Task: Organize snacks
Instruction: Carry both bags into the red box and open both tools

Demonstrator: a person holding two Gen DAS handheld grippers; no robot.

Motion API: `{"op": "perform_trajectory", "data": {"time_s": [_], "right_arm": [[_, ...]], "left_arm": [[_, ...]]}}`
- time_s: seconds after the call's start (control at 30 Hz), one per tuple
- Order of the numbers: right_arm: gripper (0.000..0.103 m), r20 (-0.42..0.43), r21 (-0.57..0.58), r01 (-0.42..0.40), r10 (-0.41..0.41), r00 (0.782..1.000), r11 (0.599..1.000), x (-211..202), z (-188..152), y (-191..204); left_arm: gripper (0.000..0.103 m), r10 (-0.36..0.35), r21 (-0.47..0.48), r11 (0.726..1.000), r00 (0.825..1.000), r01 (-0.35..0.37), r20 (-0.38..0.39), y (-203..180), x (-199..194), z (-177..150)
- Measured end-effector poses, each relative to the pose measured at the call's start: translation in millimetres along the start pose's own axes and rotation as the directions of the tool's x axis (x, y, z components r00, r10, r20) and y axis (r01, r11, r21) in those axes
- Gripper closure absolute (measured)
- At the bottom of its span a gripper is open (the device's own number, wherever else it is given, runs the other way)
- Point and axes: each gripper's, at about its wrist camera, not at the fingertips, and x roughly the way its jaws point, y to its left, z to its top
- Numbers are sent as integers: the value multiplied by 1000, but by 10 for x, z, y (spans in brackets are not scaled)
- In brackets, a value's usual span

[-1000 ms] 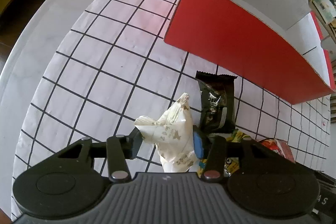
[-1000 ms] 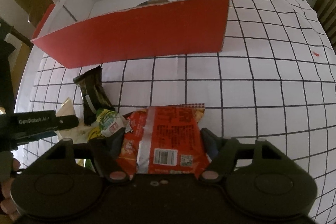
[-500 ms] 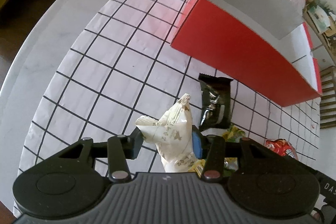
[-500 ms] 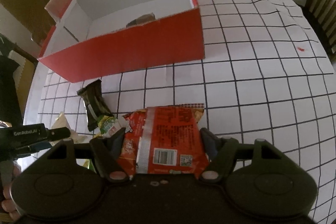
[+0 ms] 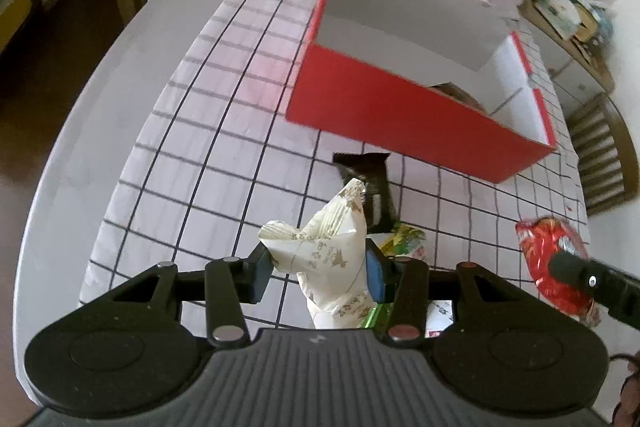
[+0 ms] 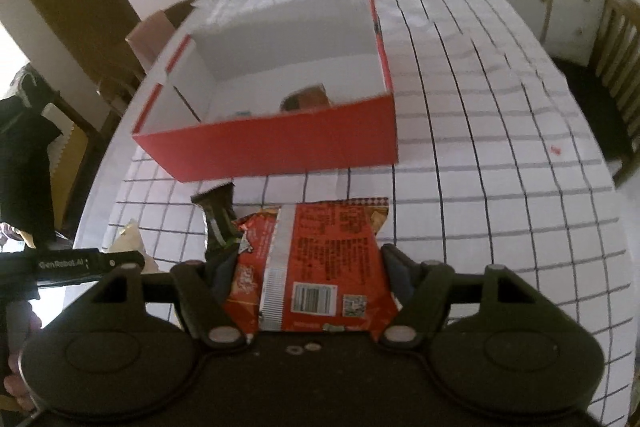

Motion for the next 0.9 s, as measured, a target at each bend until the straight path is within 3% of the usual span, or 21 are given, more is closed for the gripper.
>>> {"op": "perform_trajectory", "data": {"time_s": [0.53,0.9], "right_arm": [[30,125,-137,35,-18,992,990,-186,331,162],[30,178,-182,74,-42,983,981,-105,725,159]], "left_arm": [[57,10,178,983,988,-37,155,-434,-441,482],[57,13,236,970,978,-63,209,-663,-422,886]]}}
